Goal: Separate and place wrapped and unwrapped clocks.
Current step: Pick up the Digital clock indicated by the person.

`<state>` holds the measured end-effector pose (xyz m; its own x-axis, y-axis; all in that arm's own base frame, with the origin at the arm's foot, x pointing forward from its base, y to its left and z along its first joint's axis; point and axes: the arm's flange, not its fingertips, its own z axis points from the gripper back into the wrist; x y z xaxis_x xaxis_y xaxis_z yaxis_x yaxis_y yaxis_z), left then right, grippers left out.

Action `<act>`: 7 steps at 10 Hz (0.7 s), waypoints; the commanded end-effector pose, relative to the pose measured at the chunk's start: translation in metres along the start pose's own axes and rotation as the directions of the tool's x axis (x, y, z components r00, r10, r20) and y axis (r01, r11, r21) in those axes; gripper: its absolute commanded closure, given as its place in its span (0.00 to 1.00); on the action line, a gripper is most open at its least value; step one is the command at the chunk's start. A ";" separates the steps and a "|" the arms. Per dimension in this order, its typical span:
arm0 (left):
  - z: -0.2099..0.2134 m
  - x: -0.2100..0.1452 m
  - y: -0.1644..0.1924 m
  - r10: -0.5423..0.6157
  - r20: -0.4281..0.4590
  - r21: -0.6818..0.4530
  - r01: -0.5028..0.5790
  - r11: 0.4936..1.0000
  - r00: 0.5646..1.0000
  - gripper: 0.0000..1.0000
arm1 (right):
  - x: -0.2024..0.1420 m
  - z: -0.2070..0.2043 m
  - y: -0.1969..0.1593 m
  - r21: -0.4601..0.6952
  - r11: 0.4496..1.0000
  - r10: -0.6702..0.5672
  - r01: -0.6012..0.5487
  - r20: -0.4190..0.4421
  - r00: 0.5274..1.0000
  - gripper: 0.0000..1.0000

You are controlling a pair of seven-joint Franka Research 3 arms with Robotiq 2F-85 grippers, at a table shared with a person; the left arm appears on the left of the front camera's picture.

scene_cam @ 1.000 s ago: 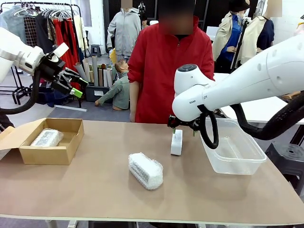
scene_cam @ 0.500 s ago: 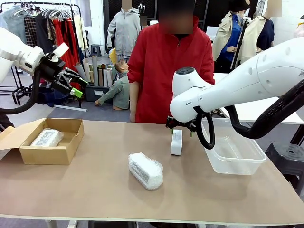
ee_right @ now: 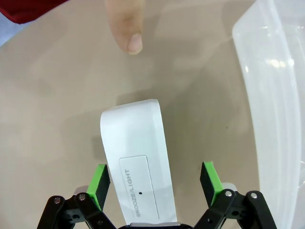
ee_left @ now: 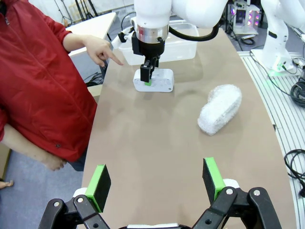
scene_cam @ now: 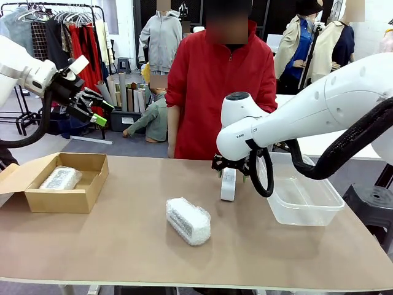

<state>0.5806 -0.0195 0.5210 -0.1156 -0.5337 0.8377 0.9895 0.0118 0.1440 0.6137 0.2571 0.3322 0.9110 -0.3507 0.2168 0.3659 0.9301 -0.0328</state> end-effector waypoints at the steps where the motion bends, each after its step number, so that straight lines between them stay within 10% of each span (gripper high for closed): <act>1: 0.002 0.001 0.000 -0.004 0.001 0.003 0.004 1.000 1.000 0.00 | 0.009 -0.003 0.002 0.038 0.998 0.047 -0.047 -0.003 0.999 0.00; 6: 0.002 0.001 0.000 -0.004 0.001 0.003 0.004 1.000 1.000 0.00 | 0.010 -0.001 -0.004 0.072 0.996 0.063 -0.062 -0.012 0.998 0.99; 7: 0.002 0.001 0.000 -0.004 0.001 0.003 0.004 1.000 1.000 0.00 | 0.010 0.001 -0.004 0.075 0.995 0.065 -0.064 -0.015 0.998 1.00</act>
<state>0.5806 -0.0195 0.5210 -0.1155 -0.5337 0.8377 0.9895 0.0118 0.1439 0.6199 0.2536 0.3296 0.9332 -0.2987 0.1997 0.3028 0.9530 0.0105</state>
